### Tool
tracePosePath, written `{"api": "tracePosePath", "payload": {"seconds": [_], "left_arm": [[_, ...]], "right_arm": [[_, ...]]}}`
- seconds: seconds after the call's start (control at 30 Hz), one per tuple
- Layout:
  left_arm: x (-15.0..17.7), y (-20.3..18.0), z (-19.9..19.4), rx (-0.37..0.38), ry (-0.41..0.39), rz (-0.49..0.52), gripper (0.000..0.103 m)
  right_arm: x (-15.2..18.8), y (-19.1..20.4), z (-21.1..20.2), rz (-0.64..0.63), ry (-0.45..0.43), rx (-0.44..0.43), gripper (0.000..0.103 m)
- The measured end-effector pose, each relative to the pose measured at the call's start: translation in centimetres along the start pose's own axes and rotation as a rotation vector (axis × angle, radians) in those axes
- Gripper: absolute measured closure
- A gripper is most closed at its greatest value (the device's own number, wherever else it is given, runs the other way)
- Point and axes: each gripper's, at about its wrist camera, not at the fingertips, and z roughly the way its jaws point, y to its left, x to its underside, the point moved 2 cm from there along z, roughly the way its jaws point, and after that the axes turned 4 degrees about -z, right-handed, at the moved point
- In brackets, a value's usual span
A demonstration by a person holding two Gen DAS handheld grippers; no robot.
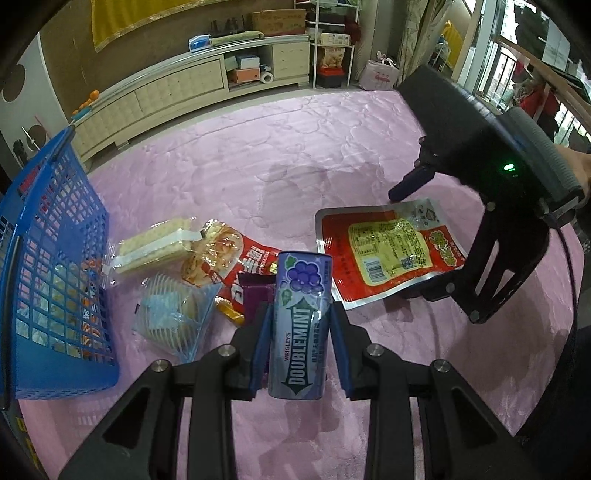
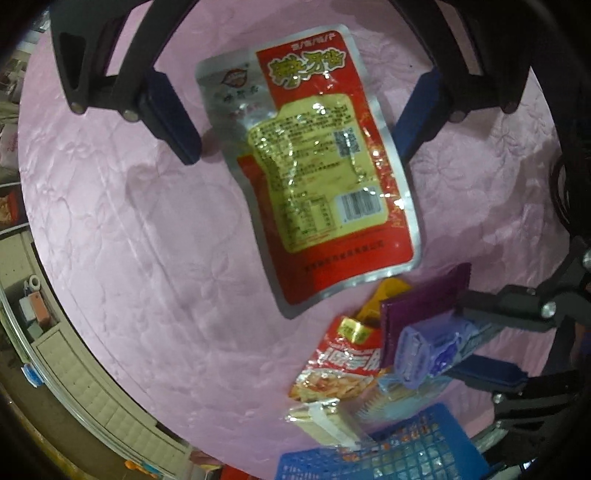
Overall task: Organize snacks
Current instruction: 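Grasp the red-and-yellow sauce pack with the right tool while left holds the gum box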
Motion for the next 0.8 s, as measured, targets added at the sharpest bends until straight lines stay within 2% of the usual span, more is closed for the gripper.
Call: {"api": "tracePosePath", "payload": {"seconds": [0.27, 0.43, 0.6, 0.73, 0.8], "left_arm": [[0.3, -0.2, 0.0, -0.015, 0.012, -0.003, 0.073], [0.3, -0.3, 0.4, -0.023, 0.011, 0.001, 0.074], [0.3, -0.2, 0.2, -0.024, -0.005, -0.015, 0.074], [0.2, 0.2, -1.1, -0.023, -0.033, -0.023, 0.074], [0.2, 0.4, -1.7, -0.027, -0.040, -0.023, 0.074]], "right_arm": [[0.6, 0.6, -0.9, 0.016, -0.018, 0.003, 0.021], [1.4, 1.4, -1.6, 0.041, -0.029, -0.021, 0.045], [1.2, 2.3, -1.7, 0.082, -0.044, -0.010, 0.047], [2.2, 2.0, -2.5, 0.173, -0.080, -0.016, 0.056], [2.7, 1.8, -3.0, 0.224, -0.083, -0.012, 0.056]]}}
